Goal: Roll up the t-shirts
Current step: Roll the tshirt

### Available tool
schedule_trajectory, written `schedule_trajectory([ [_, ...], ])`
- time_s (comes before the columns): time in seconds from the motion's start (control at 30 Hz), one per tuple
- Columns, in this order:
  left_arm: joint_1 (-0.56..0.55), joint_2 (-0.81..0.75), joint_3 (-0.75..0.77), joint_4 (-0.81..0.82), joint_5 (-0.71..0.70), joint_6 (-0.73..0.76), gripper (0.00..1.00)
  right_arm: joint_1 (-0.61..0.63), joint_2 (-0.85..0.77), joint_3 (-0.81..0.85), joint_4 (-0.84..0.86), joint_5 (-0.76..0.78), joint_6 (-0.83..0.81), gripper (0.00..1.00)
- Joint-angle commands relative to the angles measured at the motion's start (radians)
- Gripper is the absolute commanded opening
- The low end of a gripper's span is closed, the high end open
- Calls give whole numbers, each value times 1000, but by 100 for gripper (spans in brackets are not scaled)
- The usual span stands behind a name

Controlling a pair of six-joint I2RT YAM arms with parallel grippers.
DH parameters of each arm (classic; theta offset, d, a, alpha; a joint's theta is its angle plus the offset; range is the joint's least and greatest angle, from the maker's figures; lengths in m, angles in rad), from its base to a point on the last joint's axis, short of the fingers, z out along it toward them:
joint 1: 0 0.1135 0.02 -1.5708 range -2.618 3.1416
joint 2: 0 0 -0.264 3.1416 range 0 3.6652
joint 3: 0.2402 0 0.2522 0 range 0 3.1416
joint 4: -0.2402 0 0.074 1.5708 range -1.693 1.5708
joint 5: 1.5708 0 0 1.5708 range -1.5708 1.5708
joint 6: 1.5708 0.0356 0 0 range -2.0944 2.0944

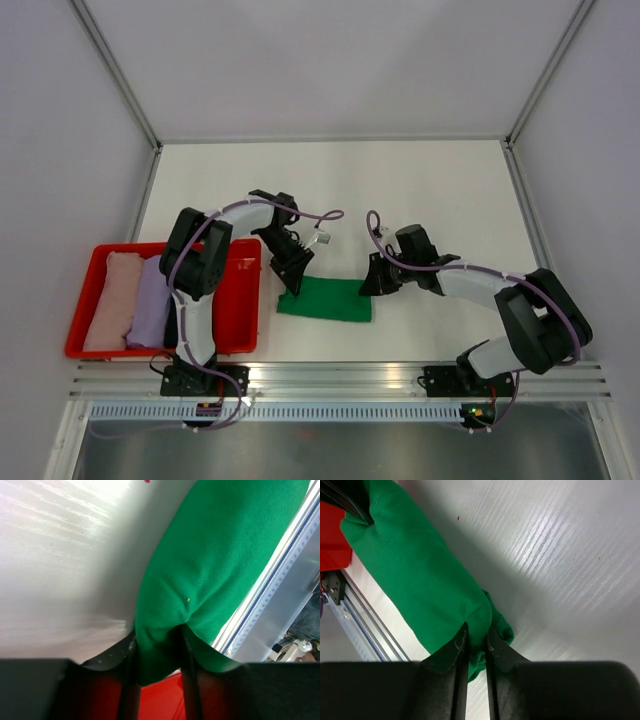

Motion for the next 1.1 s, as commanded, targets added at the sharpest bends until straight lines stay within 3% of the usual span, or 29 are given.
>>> schedule_trajectory([
  [0.0, 15, -32, 32, 24, -43, -1, 40, -1, 50, 48, 26, -18, -3, 18],
  [0.23, 91, -55, 124, 99, -123, -63, 40, -1, 135, 94, -57, -3, -13, 14],
  [0.47, 88, -180, 133, 155, -117, 66, 42, -1, 147, 133, -90, 29, -18, 14],
  [0.63, -12, -288, 108, 172, -159, 291, 60, -1, 130, 149, -90, 39, -4, 22],
  [0.67, -43, -330, 85, 173, -169, 369, 65, -1, 133, 149, -89, 36, 2, 28],
  [0.77, -155, -379, -36, 195, -215, 449, 69, -2, 150, 149, -81, 36, 23, 34],
  [0.83, -213, -410, -99, 228, -231, 459, 93, -1, 156, 151, -84, 43, 34, 41],
  [0.87, -230, -416, -109, 237, -238, 460, 99, -1, 158, 151, -86, 46, 42, 43],
  [1.07, -360, -413, -141, 294, -326, 404, 100, -2, 173, 169, -109, 62, 80, 48],
])
